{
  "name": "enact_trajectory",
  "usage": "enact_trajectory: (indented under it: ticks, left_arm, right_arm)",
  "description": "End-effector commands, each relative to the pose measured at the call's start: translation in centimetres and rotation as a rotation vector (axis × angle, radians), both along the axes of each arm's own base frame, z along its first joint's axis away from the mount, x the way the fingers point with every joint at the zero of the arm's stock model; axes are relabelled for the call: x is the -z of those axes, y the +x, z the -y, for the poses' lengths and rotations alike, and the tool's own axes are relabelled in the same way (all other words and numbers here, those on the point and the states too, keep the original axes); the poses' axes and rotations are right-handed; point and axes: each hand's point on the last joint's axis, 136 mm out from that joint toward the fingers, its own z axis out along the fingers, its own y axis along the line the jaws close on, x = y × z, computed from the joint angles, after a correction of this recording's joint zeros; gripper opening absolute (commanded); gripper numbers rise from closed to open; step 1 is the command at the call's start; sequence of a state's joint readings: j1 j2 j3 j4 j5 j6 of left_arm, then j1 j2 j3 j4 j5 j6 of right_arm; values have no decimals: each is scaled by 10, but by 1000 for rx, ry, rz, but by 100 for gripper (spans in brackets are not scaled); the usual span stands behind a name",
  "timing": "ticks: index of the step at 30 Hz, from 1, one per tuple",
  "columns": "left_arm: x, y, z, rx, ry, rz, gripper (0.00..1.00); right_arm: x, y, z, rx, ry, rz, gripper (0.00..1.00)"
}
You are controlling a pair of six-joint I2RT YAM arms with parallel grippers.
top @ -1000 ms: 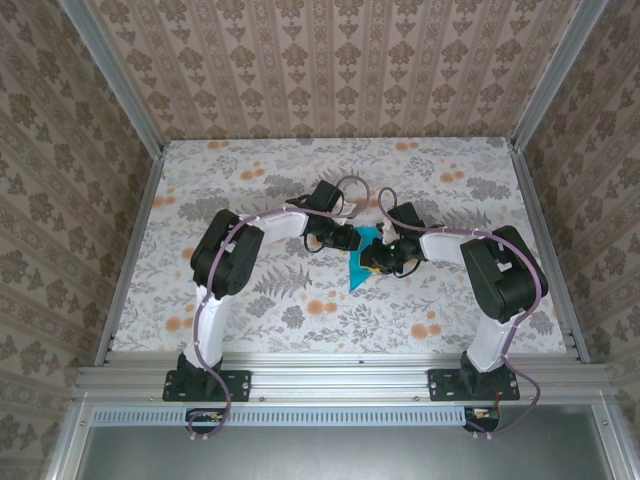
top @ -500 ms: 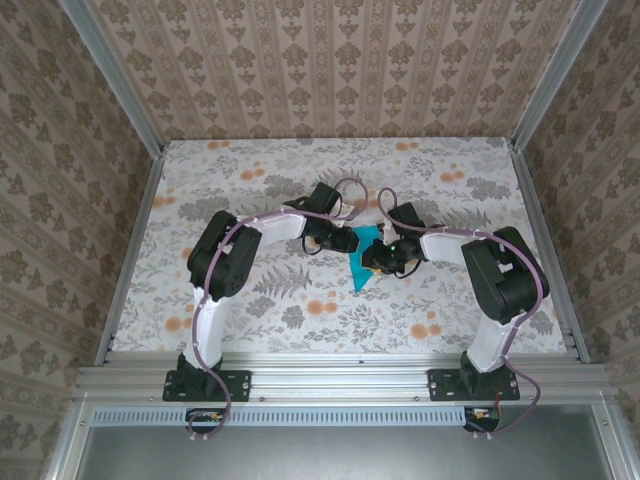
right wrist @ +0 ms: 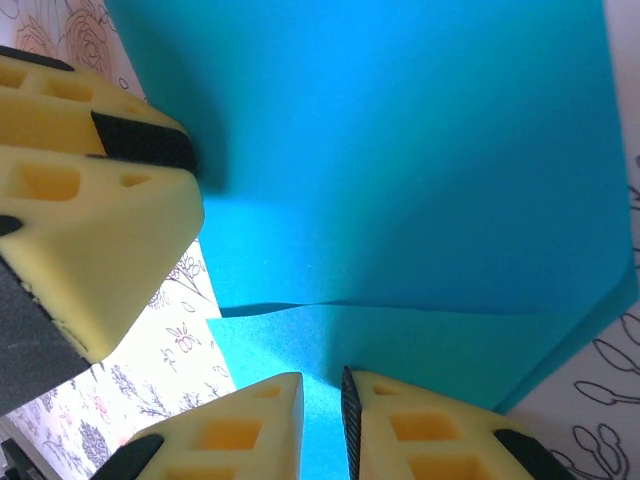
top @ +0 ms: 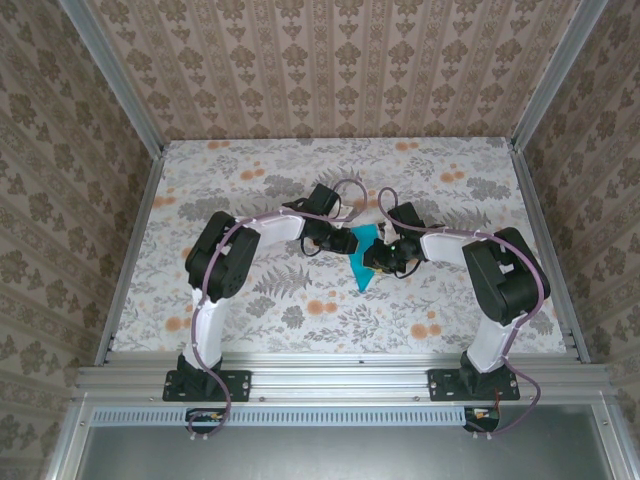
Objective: Fold a paper plane with a square sheet of paper (pick it up from the middle)
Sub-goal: Third fold the triangle at the center of the table.
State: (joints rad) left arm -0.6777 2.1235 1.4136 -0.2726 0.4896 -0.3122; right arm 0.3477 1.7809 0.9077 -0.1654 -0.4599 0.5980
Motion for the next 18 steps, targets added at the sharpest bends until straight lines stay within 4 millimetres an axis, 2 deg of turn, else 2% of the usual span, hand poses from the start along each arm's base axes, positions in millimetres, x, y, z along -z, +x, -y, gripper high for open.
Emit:
enact_trajectory:
  ticks: [1,8,18]
  left_arm:
    - [22,-21,-22,-9,101,-78,26]
    - [13,-20,-15,-8,63,-81,27]
    - [-10,-20,-10,1,25,-63,28]
  right_arm:
    - [2,-3,11,20,-65,-3,21]
    - [6,-4,11,21,-67,-11,21]
    - [10,-4,15,35,-89,-15,21]
